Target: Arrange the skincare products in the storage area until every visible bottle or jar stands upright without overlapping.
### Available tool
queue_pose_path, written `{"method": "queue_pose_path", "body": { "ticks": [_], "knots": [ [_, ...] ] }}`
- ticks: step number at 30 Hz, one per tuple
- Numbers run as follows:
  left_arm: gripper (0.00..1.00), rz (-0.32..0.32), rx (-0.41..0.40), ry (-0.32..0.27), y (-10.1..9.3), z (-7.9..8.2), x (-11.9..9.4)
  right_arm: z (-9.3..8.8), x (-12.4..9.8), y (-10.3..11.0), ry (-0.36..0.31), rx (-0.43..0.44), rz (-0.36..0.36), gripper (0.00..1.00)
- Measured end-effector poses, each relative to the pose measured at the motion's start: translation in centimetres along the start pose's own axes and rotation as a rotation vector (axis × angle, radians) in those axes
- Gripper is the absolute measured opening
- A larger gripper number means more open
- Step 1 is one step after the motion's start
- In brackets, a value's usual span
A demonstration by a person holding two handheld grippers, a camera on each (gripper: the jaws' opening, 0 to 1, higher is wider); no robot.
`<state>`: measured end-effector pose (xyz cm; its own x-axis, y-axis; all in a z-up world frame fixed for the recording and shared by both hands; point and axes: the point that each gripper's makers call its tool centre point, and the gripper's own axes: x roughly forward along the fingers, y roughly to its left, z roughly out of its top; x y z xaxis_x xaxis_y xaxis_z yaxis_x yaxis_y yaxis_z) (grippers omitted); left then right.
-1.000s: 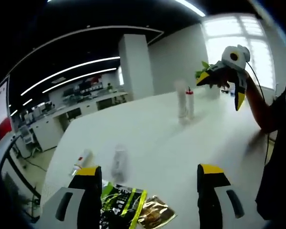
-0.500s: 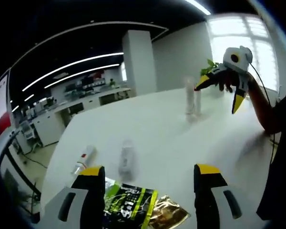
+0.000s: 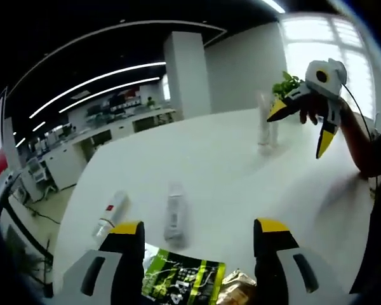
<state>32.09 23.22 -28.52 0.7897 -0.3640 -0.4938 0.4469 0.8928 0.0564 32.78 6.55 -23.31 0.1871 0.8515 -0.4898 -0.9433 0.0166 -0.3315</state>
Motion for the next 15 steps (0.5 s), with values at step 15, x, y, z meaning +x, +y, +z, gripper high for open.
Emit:
{"method": "queue_pose_path", "body": {
  "ticks": [15],
  "knots": [
    [0.61,0.003,-0.017,0.041,1.7,0.5,2.8,0.1,1.0,-0.5,-0.026,0.034,-0.011,0.61]
  ]
}}
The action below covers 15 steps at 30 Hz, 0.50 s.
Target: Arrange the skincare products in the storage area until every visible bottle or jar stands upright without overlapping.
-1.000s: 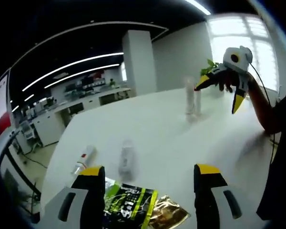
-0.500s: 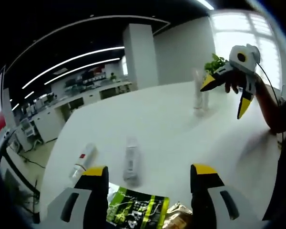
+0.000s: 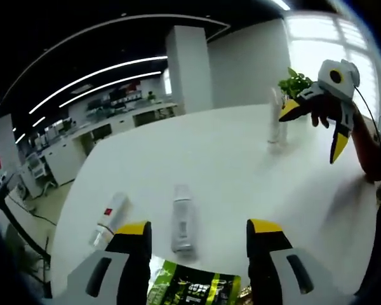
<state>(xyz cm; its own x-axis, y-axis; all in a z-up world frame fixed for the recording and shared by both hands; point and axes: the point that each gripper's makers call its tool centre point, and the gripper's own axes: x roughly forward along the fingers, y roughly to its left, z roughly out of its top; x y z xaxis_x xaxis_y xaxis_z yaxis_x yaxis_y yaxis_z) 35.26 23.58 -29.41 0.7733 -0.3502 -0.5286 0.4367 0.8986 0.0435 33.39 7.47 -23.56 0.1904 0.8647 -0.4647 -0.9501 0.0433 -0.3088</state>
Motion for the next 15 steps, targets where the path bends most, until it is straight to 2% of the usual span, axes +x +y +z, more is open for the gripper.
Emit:
{"method": "queue_pose_path", "body": {
  "ticks": [7,15],
  "knots": [
    [0.58,0.009,-0.008,0.024,0.6,-0.2,1.9,-0.4,0.4,-0.2,-0.003,0.013,-0.001,0.61],
    [0.54,-0.001,-0.024,0.033,0.7,-0.6,2.8,-0.4,0.9,-0.7,-0.017,0.032,-0.018,0.61]
  ]
}}
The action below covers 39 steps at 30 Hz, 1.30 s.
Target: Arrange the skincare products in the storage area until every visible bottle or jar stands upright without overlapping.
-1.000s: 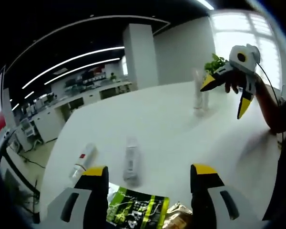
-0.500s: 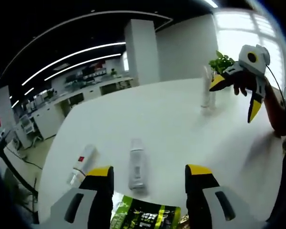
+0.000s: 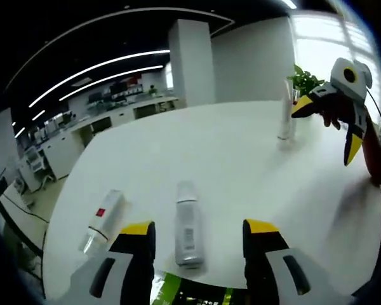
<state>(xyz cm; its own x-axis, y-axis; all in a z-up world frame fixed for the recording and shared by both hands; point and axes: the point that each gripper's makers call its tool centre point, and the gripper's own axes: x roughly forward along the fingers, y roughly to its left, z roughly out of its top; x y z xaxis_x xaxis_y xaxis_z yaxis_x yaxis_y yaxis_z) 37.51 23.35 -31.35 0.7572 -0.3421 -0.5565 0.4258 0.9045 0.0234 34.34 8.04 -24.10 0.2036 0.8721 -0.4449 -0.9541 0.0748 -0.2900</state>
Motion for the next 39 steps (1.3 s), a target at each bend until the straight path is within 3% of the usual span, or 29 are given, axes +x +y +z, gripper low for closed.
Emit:
{"method": "queue_pose_path", "body": {
  "ticks": [27,39],
  "knots": [
    [0.31,0.0,-0.002,0.075,0.8,-0.3,3.5,-0.4,0.6,-0.3,-0.008,0.019,-0.007,0.59],
    [0.29,0.012,0.003,0.101,1.2,-0.7,4.5,-0.7,0.8,-0.4,-0.007,0.022,-0.006,0.59]
  ]
}}
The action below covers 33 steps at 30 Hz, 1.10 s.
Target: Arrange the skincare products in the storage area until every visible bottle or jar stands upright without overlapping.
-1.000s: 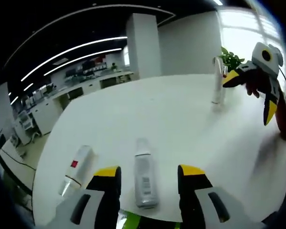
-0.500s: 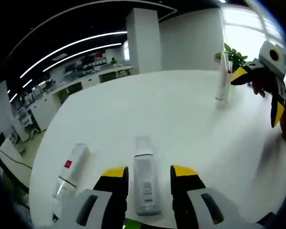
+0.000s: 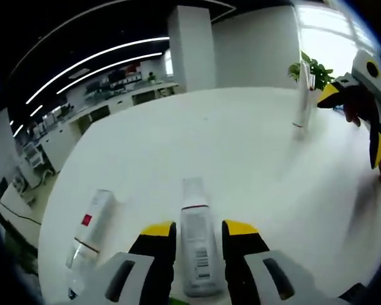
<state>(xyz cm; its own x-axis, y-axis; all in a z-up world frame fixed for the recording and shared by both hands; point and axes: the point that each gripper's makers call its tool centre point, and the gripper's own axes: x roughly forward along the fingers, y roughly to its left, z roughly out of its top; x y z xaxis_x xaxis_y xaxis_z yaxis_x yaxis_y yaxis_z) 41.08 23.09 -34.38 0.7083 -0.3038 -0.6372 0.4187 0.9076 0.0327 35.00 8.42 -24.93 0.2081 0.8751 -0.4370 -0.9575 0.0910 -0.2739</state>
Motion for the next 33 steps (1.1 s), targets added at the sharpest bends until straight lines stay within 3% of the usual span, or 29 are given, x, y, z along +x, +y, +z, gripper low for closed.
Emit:
{"method": "queue_pose_path", "body": {
  "ticks": [16,33],
  "knots": [
    [0.22,-0.001,-0.016,0.009,0.0,-0.4,0.4,-0.4,0.3,0.0,0.005,0.007,0.004,0.58],
    [0.21,-0.12,-0.175,-0.107,-1.5,0.7,-0.5,-0.5,0.3,0.1,0.0,0.015,0.01,0.57]
  ]
}}
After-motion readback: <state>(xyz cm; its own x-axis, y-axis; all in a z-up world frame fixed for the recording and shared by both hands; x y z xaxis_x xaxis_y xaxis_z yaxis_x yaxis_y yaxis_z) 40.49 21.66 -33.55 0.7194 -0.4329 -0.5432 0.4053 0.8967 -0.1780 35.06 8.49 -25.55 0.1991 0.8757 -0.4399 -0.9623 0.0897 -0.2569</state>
